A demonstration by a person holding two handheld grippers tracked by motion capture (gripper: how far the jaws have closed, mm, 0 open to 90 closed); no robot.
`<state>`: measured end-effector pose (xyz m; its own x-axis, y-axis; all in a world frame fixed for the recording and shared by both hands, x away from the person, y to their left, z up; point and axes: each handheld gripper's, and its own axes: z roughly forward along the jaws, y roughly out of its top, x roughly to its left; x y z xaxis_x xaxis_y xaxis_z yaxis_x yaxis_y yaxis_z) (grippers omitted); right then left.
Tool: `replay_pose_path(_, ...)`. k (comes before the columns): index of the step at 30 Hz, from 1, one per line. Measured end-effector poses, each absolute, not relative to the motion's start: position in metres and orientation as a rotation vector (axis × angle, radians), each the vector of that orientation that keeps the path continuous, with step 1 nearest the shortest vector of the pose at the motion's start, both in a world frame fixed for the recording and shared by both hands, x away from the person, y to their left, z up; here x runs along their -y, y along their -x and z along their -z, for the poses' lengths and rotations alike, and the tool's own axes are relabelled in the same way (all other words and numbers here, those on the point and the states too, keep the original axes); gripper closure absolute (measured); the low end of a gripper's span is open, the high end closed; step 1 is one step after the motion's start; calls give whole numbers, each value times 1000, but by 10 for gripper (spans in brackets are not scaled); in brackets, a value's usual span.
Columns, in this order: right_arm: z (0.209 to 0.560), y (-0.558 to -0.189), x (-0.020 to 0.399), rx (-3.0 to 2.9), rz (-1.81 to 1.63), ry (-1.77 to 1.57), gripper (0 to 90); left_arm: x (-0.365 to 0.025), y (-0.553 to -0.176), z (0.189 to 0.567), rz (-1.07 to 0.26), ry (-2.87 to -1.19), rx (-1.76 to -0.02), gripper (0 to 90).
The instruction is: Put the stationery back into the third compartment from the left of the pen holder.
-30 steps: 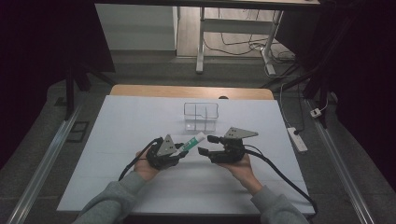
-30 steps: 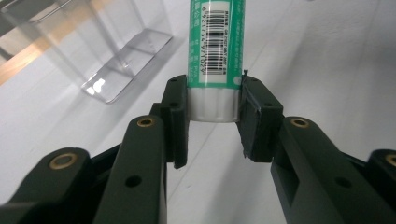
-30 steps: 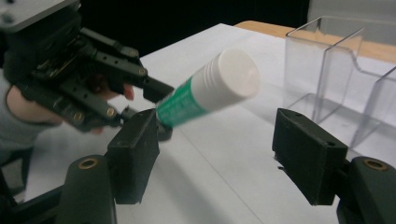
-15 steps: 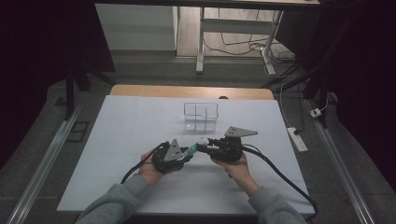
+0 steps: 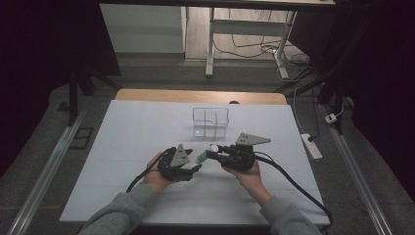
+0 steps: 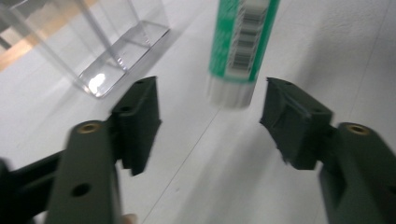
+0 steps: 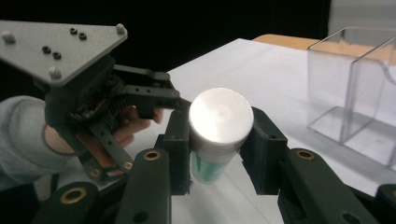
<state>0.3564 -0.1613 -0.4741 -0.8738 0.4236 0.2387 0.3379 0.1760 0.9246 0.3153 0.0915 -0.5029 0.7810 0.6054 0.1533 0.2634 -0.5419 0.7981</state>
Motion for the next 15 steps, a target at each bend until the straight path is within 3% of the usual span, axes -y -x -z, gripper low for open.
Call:
replay_pose_path(6, 468, -356, 166, -2313, -1798, -743, 643, -105, -313, 500, -512, -2162, -684, 279)
replay_pose_path(15, 448, -352, 176, -2235, -1804, -670, 643, -156, -297, 495, -538, -2144, -789, 266)
